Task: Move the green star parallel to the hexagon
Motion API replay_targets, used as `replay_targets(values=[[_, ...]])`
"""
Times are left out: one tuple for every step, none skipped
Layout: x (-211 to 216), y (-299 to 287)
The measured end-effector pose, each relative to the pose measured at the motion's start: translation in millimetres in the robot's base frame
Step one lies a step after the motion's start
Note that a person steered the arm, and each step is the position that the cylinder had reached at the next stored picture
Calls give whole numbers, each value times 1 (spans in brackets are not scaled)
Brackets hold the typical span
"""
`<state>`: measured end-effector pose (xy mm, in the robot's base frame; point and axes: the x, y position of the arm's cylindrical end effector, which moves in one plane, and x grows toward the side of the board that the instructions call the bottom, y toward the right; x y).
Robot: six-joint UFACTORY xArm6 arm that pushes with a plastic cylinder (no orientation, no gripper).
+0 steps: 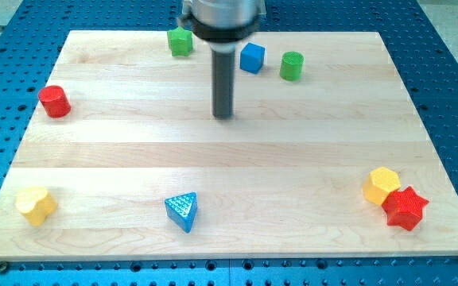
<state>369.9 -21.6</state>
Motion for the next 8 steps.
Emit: replay_targets(values=[[-60, 26], [-69, 74], [-88, 114], [-96, 149], [-76, 198], [-76, 188], [-85, 178], [-117, 167]])
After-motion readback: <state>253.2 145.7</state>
